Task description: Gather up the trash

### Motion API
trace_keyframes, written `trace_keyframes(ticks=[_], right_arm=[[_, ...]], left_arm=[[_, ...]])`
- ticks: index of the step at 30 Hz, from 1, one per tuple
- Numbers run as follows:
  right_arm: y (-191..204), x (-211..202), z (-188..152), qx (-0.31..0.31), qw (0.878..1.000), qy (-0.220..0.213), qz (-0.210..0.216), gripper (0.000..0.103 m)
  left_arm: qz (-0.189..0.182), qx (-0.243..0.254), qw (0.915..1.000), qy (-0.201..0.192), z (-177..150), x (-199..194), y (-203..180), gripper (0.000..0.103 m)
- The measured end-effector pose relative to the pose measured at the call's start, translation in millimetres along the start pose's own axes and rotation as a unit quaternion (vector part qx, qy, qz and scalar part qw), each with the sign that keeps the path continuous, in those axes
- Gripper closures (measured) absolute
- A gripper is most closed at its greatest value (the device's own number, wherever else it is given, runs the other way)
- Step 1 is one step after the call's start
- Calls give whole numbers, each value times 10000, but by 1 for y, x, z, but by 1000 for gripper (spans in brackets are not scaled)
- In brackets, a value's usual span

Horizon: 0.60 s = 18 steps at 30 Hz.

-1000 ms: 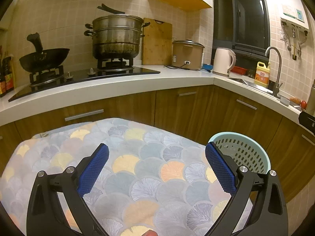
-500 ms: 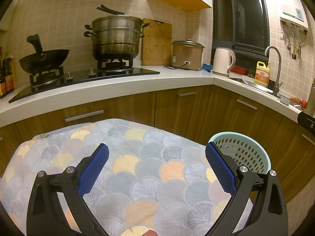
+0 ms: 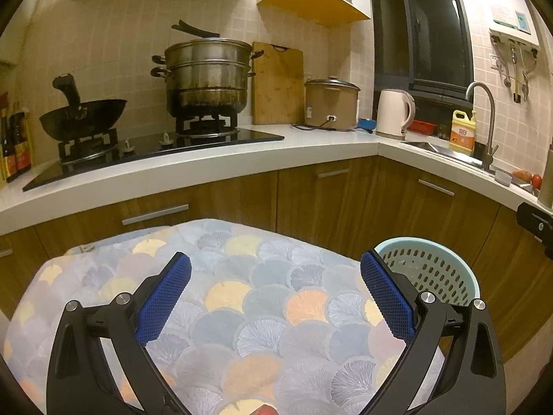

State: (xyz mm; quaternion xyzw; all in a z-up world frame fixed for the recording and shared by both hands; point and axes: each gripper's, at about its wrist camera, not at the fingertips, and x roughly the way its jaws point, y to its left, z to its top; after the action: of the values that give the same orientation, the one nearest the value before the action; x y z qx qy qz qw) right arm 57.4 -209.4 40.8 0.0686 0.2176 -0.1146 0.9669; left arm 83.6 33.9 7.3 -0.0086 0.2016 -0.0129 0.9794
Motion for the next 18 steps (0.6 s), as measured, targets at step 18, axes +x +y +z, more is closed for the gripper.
trace_keyframes(ticks=[18], right_arm=[[0,4,-2,-43,10000,33,10,19]], left_arm=[[124,91,9998,-80,2,-5,-5,8]])
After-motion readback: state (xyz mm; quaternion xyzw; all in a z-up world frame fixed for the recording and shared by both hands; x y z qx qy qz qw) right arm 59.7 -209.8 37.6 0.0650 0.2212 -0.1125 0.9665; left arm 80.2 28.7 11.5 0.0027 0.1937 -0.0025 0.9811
